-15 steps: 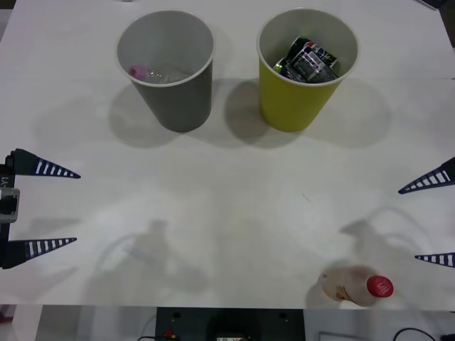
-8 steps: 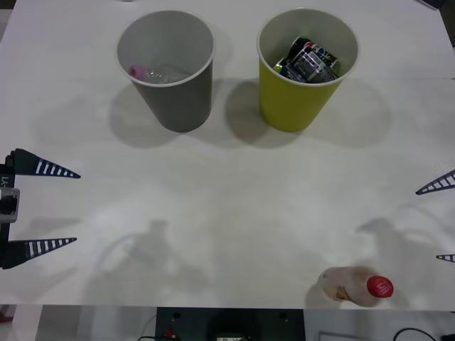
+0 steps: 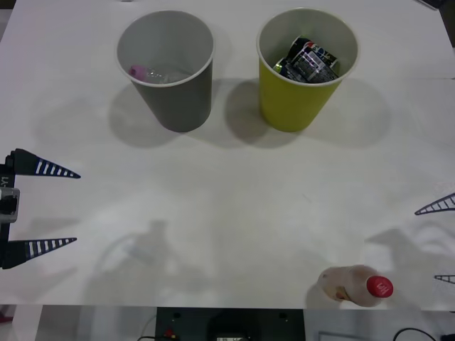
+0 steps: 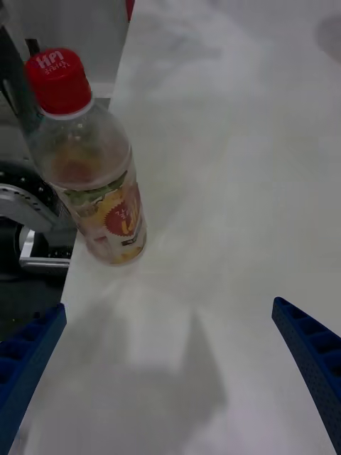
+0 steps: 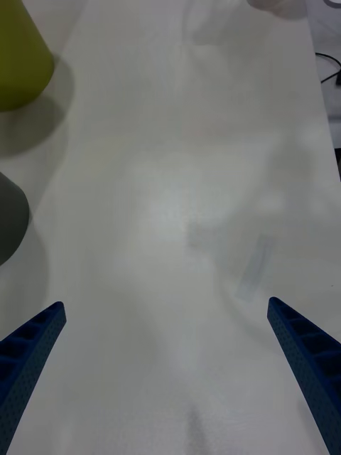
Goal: Put the can into the green bin and the plastic bottle into the gray bin
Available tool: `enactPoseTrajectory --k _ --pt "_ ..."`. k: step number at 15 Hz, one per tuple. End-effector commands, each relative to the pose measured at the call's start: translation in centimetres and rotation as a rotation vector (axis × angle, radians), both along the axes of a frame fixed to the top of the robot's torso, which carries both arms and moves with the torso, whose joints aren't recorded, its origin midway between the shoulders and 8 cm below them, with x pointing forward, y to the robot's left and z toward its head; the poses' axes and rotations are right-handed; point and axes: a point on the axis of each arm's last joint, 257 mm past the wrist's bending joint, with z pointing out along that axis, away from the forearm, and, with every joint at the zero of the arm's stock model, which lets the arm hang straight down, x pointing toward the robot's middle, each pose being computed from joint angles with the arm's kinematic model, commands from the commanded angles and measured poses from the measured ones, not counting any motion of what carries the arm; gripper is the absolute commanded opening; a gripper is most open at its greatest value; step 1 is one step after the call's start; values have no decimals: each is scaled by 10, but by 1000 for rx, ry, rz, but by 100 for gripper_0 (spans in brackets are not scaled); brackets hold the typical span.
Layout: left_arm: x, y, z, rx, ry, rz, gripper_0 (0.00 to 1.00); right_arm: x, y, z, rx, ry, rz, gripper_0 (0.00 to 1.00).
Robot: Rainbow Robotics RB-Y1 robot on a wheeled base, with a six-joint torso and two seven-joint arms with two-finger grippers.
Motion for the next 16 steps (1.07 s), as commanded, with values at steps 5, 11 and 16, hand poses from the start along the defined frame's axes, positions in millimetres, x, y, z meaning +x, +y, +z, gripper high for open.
enactPoseTrajectory --k 5,11,16 --pt "0 0 0 0 0 0 98 -28 9 -37 54 -11 97 100" --pt "0 0 0 0 0 0 98 -35 32 -62 150 -52 99 100" --pt "0 0 0 0 0 0 98 -36 62 -78 250 -61 70 100"
